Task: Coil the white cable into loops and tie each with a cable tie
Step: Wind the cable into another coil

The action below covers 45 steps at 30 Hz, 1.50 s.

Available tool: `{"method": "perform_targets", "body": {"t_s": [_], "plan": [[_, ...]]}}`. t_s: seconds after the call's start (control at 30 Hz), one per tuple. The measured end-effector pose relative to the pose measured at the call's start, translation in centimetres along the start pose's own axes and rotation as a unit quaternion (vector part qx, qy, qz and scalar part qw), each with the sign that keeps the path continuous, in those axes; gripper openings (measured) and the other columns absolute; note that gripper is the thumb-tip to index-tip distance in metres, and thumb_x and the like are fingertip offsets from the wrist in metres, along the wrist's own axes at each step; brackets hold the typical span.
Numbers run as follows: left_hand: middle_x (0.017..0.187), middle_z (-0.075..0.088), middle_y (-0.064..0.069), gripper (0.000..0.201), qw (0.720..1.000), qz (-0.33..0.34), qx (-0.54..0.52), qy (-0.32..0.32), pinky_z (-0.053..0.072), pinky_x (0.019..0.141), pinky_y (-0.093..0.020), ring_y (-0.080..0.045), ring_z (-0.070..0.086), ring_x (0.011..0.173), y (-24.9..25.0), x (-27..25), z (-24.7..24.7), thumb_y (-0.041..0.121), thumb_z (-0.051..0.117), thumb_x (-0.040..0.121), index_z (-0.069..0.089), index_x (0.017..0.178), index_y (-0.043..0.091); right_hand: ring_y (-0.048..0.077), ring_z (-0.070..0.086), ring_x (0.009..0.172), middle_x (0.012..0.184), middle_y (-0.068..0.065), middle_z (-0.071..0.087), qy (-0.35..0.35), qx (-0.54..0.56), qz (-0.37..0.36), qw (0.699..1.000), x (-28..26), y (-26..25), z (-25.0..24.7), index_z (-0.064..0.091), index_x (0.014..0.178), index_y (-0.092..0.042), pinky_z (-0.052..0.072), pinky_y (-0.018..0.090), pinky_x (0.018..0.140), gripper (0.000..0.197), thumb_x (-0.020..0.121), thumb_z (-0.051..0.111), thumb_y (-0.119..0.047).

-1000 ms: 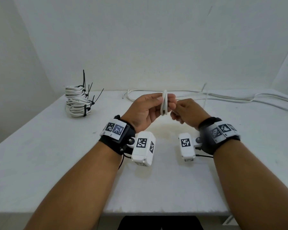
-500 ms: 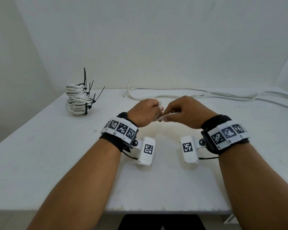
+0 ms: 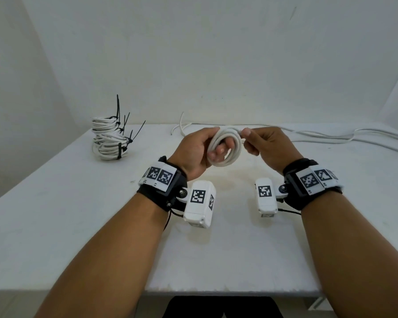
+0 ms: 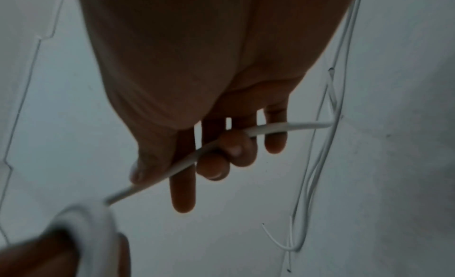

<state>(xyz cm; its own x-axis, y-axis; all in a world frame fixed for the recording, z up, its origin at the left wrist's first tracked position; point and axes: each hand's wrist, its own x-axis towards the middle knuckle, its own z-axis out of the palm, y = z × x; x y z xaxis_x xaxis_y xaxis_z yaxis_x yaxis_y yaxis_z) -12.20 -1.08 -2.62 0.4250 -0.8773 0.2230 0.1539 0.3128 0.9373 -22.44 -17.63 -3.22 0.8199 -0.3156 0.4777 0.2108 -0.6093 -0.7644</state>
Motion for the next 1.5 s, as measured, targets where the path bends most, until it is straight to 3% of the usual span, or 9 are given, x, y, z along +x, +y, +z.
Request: {"method": "perform_targets", "body": {"t_s": [0.1,0.23,0.37,0.53,0.7,0.83,1.0,1.3,1.5], "plan": [[0.079,0.065,-0.011,0.039,0.994,0.033,-0.106,0.015,0.053,0.066,-0.020,-0.012,0.061,0.062,-0.1,0.3,0.2,0.017,0.033,0.101,0.065,0.101,-0.005,0.011,0.045,0.053,0.055,-0.004,0.055,-0.069,-0.085,0.055,0.992,0.0,0.2,0.7,0.064,0.061,-0.019,0.040,0.027,0.064,0.051,0.101,0.045,-0.044],[0.088,0.071,-0.009,0.027,0.979,0.123,-0.094,0.134,0.054,0.078,-0.023,-0.014,0.068,0.079,-0.4,1.3,-0.6,0.006,0.036,0.102,0.062,0.104,-0.004,0.002,0.047,0.049,0.059,-0.009,0.057,-0.221,-0.166,0.107,0.955,-0.3,-0.3,2.0,0.070,0.102,-0.046,0.043,0.022,0.064,0.027,0.102,0.043,-0.045],[0.085,0.072,0.004,0.026,0.932,0.119,0.260,0.221,0.052,0.080,-0.027,-0.015,0.067,0.084,-1.2,1.4,-2.2,0.010,0.040,0.101,0.065,0.092,0.012,0.008,0.060,0.072,0.077,-0.002,0.065,-0.253,-0.235,0.086,0.935,-0.5,-1.6,2.6,0.068,0.119,-0.029,0.047,0.027,0.073,0.029,0.101,0.047,-0.039],[0.074,0.063,-0.001,0.025,0.827,-0.018,0.554,0.088,0.043,0.064,-0.033,-0.020,0.056,0.067,-1.3,1.1,-2.1,0.015,0.041,0.094,0.057,0.077,0.005,0.005,0.055,0.058,0.066,-0.006,0.066,-0.174,-0.209,0.032,0.962,-0.6,-2.0,1.7,0.073,0.083,-0.029,0.044,0.024,0.060,0.003,0.086,0.072,-0.030],[0.079,0.070,-0.008,0.051,0.901,-0.133,0.412,0.006,0.047,0.068,-0.024,-0.016,0.062,0.065,-0.8,0.1,-1.0,0.028,0.028,0.104,0.068,0.091,-0.001,0.001,0.056,0.052,0.063,-0.002,0.069,-0.068,-0.110,0.000,0.992,-0.5,-1.6,0.2,0.071,0.075,-0.014,0.041,0.011,0.052,0.014,0.077,0.083,-0.022],[0.054,0.051,0.001,0.057,0.929,-0.060,0.363,0.041,0.036,0.053,-0.022,-0.010,0.042,0.047,-0.6,0.2,0.2,0.035,0.030,0.105,0.062,0.068,0.008,0.012,0.065,0.066,0.072,-0.003,0.073,0.011,-0.040,-0.031,0.999,-0.2,-0.9,0.0,0.076,0.081,-0.016,0.052,0.022,0.067,0.003,0.083,0.078,-0.018],[0.054,0.042,-0.007,0.061,0.982,0.015,0.155,0.103,0.025,0.044,-0.020,-0.010,0.030,0.039,-0.2,0.3,0.0,0.034,0.035,0.105,0.063,0.054,0.014,0.018,0.048,0.050,0.068,0.000,0.069,0.058,0.035,-0.012,0.998,0.0,-0.2,0.4,0.079,0.087,-0.020,0.043,0.028,0.051,0.009,0.091,0.070,-0.022],[0.077,0.061,-0.006,0.038,0.983,0.065,-0.079,0.150,0.050,0.068,-0.018,-0.010,0.056,0.064,-0.1,0.8,0.1,0.022,0.036,0.106,0.063,0.094,-0.002,0.016,0.061,0.050,0.060,-0.005,0.061,-0.123,-0.104,0.142,0.977,-0.6,-1.2,2.5,0.069,0.083,-0.018,0.049,0.029,0.048,0.021,0.097,0.054,-0.018],[0.080,0.067,0.000,0.026,0.955,0.089,0.191,0.207,0.051,0.080,-0.028,-0.016,0.065,0.079,-1.4,1.3,-0.2,0.019,0.041,0.104,0.062,0.092,0.010,0.011,0.062,0.046,0.055,-0.006,0.061,-0.204,-0.208,0.151,0.944,-0.7,-2.5,3.5,0.064,0.073,-0.013,0.051,0.022,0.057,0.032,0.099,0.052,-0.026]]}}
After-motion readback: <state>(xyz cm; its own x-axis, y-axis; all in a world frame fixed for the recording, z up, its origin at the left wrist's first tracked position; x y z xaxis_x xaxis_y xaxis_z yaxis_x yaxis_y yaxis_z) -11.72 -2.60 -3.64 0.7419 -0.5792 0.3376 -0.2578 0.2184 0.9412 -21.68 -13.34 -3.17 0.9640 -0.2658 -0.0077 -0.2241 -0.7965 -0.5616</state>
